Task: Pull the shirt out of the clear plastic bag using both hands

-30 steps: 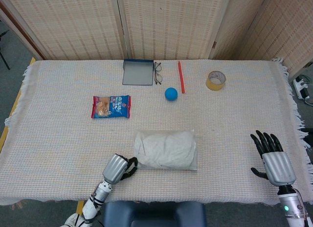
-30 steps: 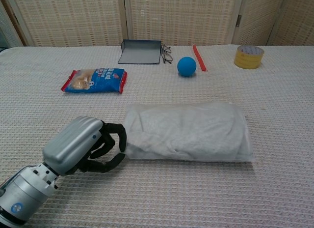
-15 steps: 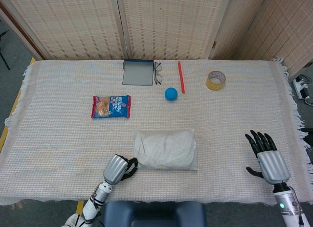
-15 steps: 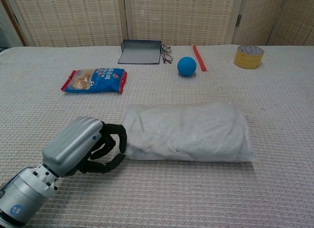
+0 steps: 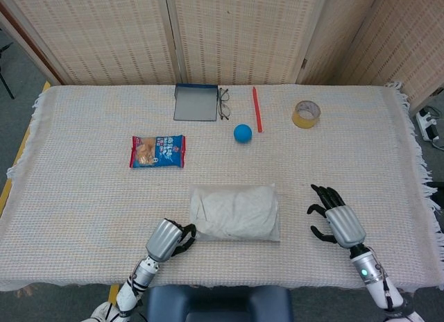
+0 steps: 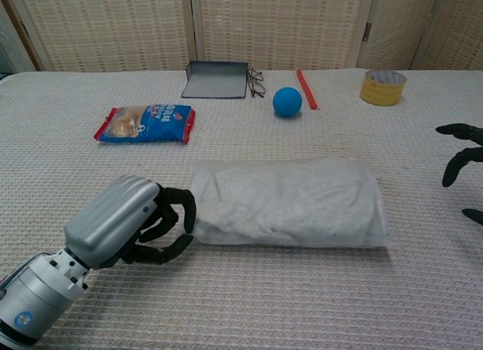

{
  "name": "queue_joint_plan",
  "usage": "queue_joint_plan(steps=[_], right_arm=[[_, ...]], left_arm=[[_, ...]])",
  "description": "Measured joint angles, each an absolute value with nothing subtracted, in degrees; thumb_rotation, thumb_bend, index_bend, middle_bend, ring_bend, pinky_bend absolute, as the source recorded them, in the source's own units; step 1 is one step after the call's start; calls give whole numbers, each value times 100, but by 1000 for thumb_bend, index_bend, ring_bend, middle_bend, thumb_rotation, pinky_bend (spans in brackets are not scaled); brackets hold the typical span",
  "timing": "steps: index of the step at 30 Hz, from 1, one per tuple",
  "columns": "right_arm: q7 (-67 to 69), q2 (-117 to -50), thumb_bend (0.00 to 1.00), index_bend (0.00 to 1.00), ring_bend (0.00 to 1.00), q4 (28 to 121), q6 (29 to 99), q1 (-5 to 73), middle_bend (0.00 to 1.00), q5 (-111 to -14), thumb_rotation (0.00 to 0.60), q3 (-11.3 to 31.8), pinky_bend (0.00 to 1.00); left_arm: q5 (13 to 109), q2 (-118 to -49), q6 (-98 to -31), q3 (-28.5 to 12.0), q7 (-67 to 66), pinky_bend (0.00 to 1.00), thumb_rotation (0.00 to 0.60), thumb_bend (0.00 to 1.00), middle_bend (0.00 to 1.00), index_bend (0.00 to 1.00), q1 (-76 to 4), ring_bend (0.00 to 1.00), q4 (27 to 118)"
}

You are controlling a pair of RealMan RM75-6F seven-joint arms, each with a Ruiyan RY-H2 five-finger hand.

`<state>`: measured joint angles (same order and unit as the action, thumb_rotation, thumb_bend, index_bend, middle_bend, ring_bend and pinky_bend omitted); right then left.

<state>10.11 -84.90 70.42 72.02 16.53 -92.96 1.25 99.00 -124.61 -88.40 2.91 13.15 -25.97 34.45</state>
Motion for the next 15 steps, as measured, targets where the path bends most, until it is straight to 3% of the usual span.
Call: queue_joint_plan(steps=[15], right_arm=[[2225, -9597, 309, 414, 0, 5707, 7365, 1974, 0, -9224, 600, 311, 0]], left_arm=[[9806, -12258, -8864, 211, 1341, 1000, 600, 569, 1000, 718, -2638, 1000, 3709]])
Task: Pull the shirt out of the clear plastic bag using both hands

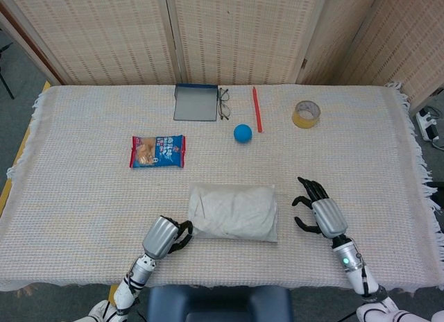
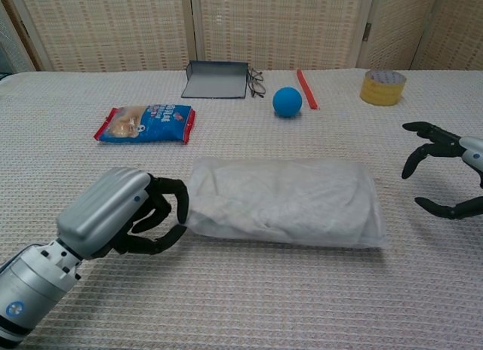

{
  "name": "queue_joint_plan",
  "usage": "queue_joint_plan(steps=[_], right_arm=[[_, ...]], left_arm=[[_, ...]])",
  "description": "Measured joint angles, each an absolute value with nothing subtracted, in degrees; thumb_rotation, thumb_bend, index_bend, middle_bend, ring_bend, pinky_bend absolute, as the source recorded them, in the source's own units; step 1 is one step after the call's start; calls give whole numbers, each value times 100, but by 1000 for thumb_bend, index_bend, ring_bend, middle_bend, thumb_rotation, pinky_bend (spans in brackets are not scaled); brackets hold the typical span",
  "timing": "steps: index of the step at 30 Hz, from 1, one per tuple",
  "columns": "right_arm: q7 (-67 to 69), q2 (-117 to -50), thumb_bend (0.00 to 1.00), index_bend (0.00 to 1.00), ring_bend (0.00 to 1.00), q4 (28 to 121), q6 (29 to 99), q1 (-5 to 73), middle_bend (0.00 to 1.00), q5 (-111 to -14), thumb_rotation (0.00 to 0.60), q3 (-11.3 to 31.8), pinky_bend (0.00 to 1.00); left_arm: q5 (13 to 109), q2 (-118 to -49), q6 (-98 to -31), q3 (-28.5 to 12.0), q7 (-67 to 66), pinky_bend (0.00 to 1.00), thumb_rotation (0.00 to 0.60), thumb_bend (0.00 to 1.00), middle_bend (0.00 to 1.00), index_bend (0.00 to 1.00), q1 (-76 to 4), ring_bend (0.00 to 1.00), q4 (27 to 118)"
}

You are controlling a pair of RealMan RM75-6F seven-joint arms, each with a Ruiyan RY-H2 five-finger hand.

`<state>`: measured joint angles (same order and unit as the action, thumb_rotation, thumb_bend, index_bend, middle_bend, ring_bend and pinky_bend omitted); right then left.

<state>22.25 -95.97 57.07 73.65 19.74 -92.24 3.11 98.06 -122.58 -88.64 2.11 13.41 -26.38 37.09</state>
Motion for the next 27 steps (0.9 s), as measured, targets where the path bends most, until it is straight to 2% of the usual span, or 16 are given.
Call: queue_joint_plan(steps=[15, 27], right_arm=[[4425, -10763, 309, 420, 0, 3811, 7555, 2212, 0, -9269, 600, 226, 0], [5718, -11534, 314, 425, 0, 2684, 7604, 2394, 0, -9243, 600, 176, 0]], left_arm=[[9682, -12178, -8688, 146, 1304, 1000, 600, 566, 1000, 719, -2662, 1000, 3929], [9598, -12153, -8608, 97, 1357, 1000, 600, 565, 1000, 719, -2656, 1000, 4031]])
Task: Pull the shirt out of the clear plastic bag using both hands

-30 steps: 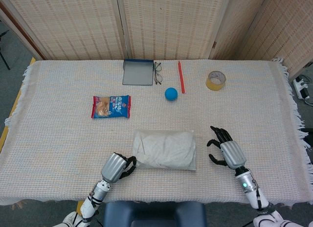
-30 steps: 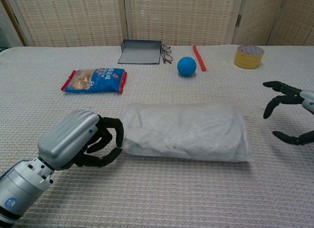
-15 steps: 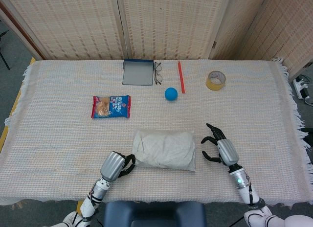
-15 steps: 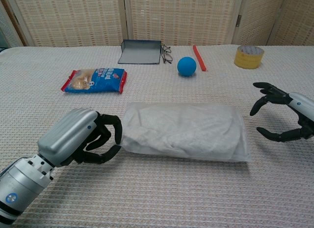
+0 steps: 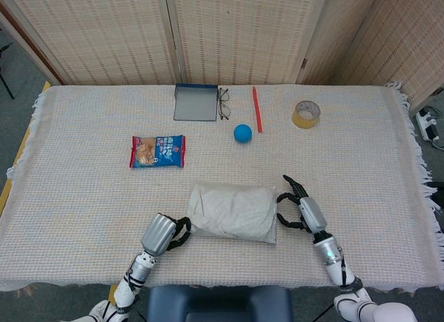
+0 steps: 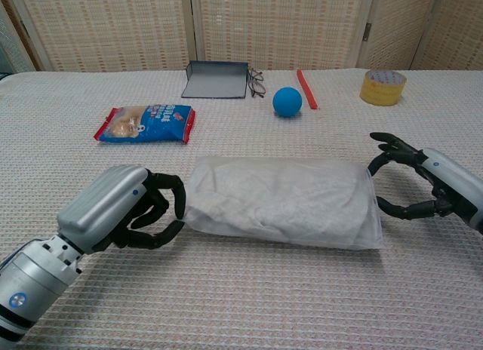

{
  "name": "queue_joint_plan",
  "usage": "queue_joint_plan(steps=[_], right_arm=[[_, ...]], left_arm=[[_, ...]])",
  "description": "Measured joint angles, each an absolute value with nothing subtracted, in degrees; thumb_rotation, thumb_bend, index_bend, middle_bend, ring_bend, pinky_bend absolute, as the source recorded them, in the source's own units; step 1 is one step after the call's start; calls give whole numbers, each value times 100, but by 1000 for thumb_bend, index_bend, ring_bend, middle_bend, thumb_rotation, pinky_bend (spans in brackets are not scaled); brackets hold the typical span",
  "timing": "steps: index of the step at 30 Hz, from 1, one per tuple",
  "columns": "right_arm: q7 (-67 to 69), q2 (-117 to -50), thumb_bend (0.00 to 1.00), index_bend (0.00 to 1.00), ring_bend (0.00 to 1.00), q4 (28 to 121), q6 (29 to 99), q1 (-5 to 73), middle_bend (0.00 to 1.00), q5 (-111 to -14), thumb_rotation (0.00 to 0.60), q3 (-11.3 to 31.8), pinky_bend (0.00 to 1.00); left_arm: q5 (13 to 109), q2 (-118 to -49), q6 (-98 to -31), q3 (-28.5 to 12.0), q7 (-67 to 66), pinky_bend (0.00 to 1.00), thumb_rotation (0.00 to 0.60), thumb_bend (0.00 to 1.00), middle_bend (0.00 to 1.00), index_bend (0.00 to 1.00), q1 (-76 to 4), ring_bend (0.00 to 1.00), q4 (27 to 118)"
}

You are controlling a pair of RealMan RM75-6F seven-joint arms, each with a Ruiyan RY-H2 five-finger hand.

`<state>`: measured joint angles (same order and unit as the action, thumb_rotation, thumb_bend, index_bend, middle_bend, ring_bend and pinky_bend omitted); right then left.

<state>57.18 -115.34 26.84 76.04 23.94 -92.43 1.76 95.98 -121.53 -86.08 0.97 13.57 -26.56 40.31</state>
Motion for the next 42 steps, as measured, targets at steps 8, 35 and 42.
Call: queue_joint_plan(steps=[8, 35, 42], right_arm=[[6326, -11927, 328, 495, 0, 2161, 7542, 2506, 27, -9225, 600, 124, 0], [6624, -12150, 607, 788, 0, 1878, 7803, 2564, 170, -8989, 600, 252, 0], [6425, -11744, 607, 797, 0, 2083, 7998, 2460, 173, -9024, 600, 203, 0]], left_arm=[[9590, -12146, -8611, 80, 1367, 1000, 600, 562, 1000, 719, -2665, 1000, 4067], [9533, -12047, -8610, -50, 1371, 1000, 600, 560, 1000, 720, -2744, 1000, 4088], [9457, -11984, -8577, -132, 1447, 1000, 600, 560, 1000, 716, -2778, 1000, 3871]])
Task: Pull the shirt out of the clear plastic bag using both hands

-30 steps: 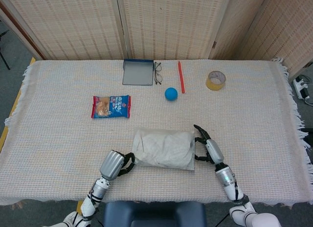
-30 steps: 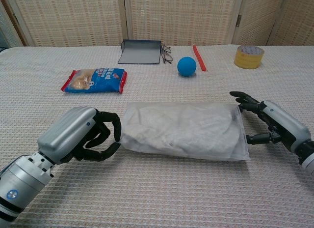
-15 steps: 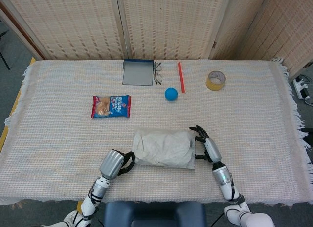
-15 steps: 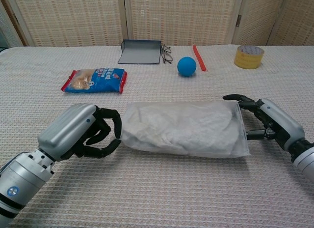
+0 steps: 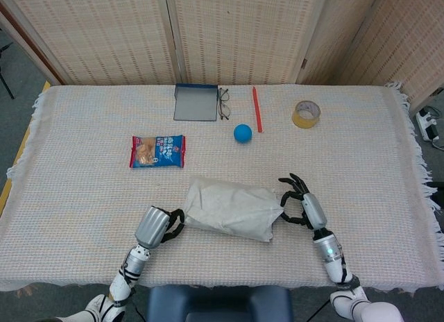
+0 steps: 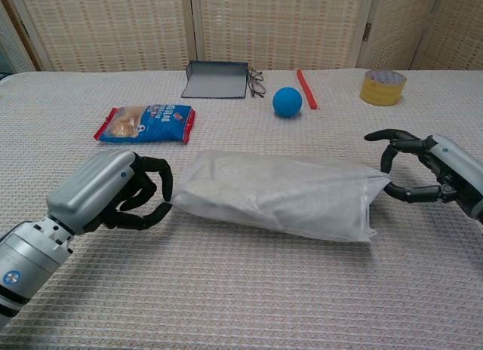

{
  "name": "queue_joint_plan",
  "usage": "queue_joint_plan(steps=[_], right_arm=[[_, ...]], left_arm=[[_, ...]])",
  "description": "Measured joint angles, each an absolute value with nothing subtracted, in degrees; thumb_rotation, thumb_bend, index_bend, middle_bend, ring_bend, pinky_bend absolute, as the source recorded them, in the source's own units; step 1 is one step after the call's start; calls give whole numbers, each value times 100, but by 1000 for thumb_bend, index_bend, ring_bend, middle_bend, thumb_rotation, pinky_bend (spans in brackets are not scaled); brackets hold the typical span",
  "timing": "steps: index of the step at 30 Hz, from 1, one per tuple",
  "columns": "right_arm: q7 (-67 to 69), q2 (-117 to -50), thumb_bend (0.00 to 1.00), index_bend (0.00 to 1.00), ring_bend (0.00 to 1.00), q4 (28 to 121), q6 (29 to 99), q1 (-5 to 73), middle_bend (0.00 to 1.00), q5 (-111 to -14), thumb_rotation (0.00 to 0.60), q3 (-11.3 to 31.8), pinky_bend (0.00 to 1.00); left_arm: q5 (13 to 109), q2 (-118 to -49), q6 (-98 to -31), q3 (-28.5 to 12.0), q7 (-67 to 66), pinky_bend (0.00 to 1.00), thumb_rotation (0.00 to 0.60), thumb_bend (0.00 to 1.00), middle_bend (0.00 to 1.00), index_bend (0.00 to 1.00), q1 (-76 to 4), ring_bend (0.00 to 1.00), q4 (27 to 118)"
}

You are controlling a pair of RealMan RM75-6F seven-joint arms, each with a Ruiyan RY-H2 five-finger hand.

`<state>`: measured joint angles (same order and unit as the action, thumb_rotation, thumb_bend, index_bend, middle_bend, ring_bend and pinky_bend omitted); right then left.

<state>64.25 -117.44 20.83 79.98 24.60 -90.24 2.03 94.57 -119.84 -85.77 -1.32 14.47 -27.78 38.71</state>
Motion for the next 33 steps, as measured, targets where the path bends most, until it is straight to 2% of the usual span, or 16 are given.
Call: queue_joint_plan(steps=[12, 18, 33], right_arm=[[5519, -10424, 608, 798, 0, 3334, 8345, 2262, 173, -9082, 600, 147, 0], [5026, -9801, 608, 798, 0, 3887, 8285, 2087, 174, -8967, 600, 162, 0], [4976, -9262, 608, 797, 0, 3323, 7793, 1868, 174, -8301, 600, 637, 0]], left_arm=[[9317, -11822, -8574, -231, 1721, 1000, 600, 561, 1000, 714, -2798, 1000, 3244], [9203, -11648, -8569, -291, 1807, 1000, 600, 560, 1000, 714, -2766, 1000, 3027], [8984, -11121, -8710, -304, 1909, 1000, 600, 560, 1000, 714, -2387, 1000, 2859]])
